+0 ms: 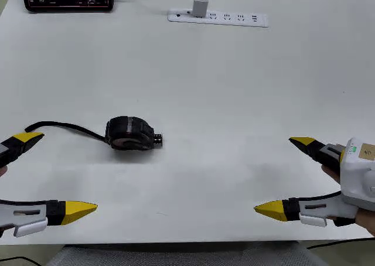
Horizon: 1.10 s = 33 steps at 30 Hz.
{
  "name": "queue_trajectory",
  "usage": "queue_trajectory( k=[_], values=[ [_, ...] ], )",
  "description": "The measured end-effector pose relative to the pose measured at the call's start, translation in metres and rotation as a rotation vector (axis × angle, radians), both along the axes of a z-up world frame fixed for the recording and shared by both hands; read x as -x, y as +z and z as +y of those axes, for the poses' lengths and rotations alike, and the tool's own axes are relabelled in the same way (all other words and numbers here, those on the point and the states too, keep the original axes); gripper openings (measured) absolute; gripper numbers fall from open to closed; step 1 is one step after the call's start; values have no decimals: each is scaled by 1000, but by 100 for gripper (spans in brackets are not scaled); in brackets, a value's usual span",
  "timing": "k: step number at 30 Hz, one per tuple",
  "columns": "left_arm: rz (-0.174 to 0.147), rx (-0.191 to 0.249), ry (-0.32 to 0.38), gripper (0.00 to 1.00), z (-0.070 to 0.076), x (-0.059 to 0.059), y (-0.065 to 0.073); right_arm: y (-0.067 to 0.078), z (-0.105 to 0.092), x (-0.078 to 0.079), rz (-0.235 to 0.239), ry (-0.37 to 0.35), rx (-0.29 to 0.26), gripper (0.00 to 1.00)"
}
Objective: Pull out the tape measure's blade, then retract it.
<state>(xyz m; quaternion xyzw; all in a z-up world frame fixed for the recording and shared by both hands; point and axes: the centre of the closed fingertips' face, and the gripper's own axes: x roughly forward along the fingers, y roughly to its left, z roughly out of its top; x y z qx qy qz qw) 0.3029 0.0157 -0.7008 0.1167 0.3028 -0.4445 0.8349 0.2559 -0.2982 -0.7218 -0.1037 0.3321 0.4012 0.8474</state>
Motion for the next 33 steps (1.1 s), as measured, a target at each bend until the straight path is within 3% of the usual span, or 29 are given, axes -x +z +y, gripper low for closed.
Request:
queue_trajectory(
  k=[13,20,22,23,25,26,29,30,33],
  values=[
    [3,5,1,99,-1,1,-2,-3,0,-1,0,8,1,99],
    [-27,-13,5,99,1,-2,-1,-2,0,-1,2,7,-4,98],
    [-10,-9,-19,95,-2,3,0,-2,0,-1,1,5,-3,98],
    [-43,-28,-14,98,-2,0,1,-1,0,0,1,4,-2,98],
    [-12,0,-16,97,-5,4,1,0,0,0,2,2,-4,98],
    [-26,-6,-17,98,-5,3,1,-1,0,0,2,3,-2,98],
    [-21,-5,-7,99,-4,2,1,-1,0,0,4,3,-3,98],
    [-3,7,-13,99,-5,4,1,-1,0,0,2,3,-2,98],
    [-17,-2,-15,99,-5,3,1,0,1,0,2,2,-3,98]
  ],
)
